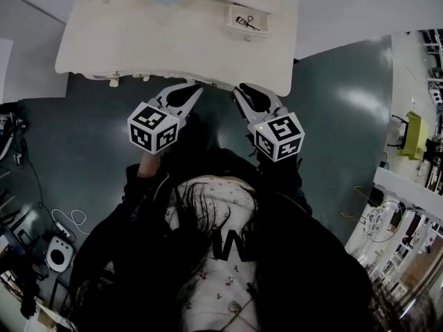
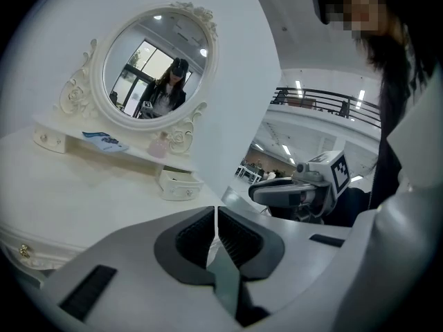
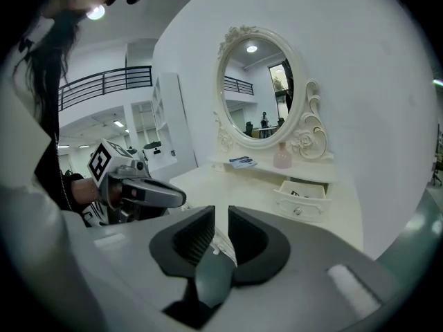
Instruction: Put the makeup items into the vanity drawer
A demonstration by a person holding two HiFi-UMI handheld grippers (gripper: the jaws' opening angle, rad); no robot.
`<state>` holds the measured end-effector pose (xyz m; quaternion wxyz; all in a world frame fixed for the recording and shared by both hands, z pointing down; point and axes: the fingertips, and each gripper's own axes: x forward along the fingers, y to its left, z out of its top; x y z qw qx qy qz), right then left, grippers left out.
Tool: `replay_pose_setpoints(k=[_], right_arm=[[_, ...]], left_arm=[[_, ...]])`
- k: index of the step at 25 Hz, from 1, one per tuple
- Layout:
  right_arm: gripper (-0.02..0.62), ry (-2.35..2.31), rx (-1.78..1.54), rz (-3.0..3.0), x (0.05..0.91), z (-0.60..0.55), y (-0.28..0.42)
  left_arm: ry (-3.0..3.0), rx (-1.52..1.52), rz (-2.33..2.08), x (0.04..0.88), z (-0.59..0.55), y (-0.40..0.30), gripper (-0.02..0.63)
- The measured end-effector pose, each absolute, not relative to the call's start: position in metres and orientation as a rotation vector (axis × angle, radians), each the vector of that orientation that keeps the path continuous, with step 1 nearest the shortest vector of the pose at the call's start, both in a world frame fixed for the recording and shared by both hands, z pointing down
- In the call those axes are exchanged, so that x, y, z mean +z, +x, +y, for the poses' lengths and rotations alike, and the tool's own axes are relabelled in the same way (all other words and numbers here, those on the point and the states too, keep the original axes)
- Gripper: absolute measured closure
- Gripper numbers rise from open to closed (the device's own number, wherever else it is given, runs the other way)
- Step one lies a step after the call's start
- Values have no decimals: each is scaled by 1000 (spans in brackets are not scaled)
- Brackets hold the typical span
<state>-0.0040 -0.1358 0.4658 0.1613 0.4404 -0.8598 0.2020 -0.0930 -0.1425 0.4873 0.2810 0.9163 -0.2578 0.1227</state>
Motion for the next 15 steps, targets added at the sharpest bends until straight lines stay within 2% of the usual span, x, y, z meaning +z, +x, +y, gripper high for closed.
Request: replay_pose_setpoints(k=[15], right_arm=[[528,1189,516,-2564,458,-33,55]], left_arm=[[2511,315,-817,457,-40,-17,606]])
